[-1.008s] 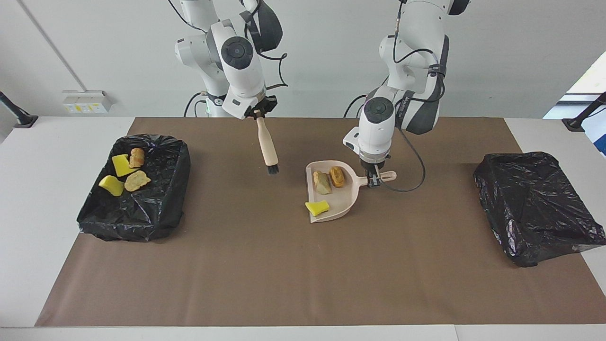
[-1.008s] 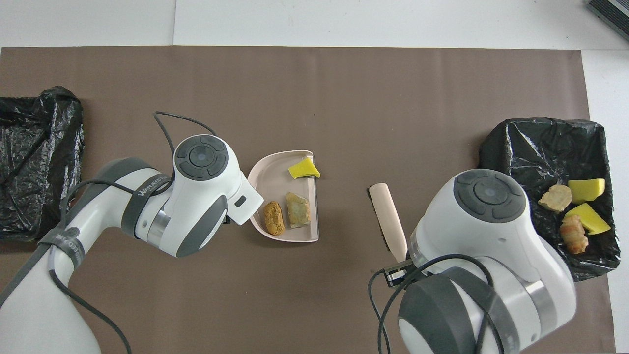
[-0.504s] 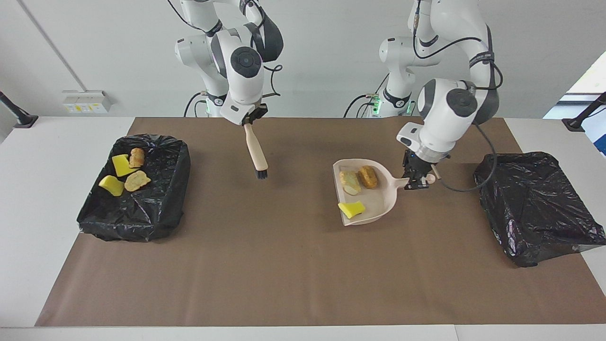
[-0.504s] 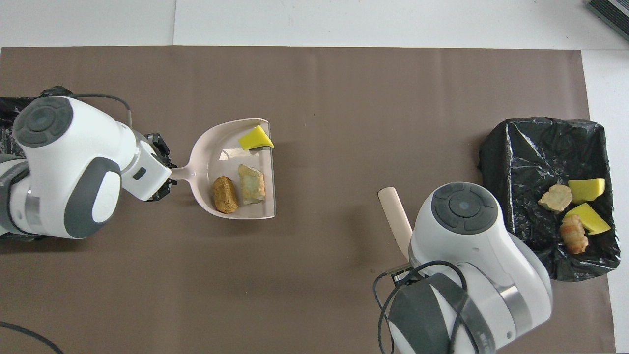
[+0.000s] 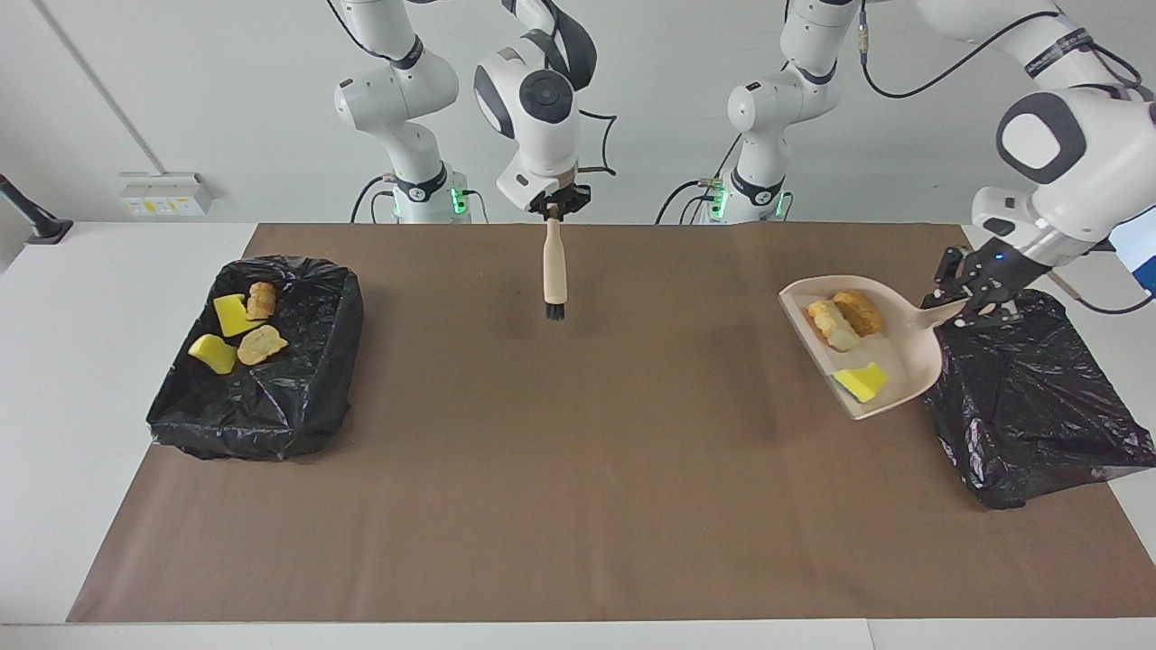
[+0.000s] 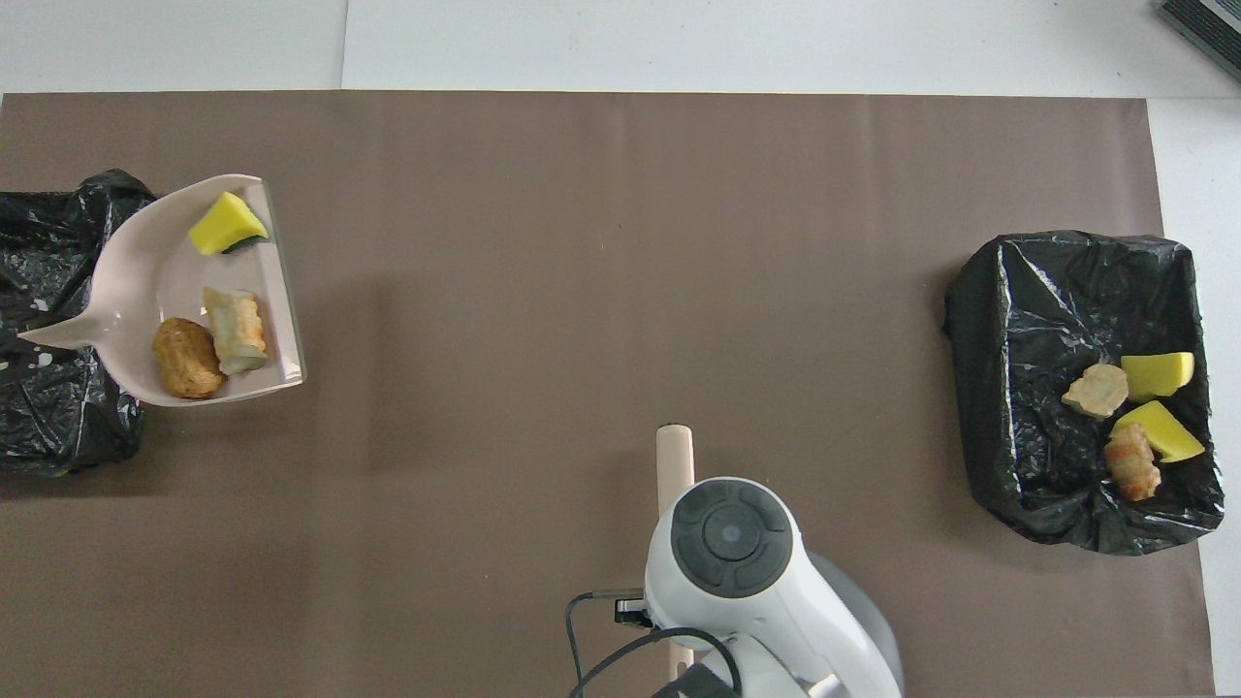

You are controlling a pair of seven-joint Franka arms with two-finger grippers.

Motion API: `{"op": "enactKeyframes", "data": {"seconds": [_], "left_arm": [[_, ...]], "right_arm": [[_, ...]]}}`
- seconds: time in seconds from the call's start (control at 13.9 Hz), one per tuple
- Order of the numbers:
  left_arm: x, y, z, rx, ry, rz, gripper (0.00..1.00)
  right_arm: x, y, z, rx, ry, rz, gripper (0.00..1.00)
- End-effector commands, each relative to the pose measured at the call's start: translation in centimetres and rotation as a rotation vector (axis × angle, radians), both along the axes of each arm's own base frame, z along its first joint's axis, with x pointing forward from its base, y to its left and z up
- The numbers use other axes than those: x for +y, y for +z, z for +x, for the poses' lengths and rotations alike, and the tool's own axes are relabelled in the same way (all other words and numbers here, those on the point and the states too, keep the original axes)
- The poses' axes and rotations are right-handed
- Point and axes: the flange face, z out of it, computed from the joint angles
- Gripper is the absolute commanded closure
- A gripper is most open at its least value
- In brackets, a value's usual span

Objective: Sweep and dump trash in bin
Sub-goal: 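Carry the dustpan to the black bin nearest the left gripper, then tip the dustpan into the bin with the left gripper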

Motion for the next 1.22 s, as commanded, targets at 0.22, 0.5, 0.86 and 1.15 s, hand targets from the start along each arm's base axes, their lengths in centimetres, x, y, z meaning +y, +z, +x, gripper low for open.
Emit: {"op": "enactKeyframes", "data": {"seconds": [0.22, 0.5, 0.86, 1.15], "left_arm": [[16.8, 4.0, -2.1, -0.02, 0.11, -0.077, 1.0], [20.8, 5.1, -3.7, -0.049, 0.113, -0.033, 1.0], [22.8, 6.1, -0.8, -0.117, 0.026, 0.271, 1.0], [18.9, 5.4, 3.8, -0.066, -0.189, 0.62, 1.0]], "right_arm": [[2.5, -5.7, -4.7, -0.034, 0.009, 0.004, 1.0], [1.9, -7.4, -5.1, -0.039, -0.028, 0.008, 1.0], [2.3, -8.5, -5.4, -0.059, -0.033, 0.054, 1.0], [2.3, -8.5, -5.4, -0.053, -0.018, 0.055, 1.0]]}}
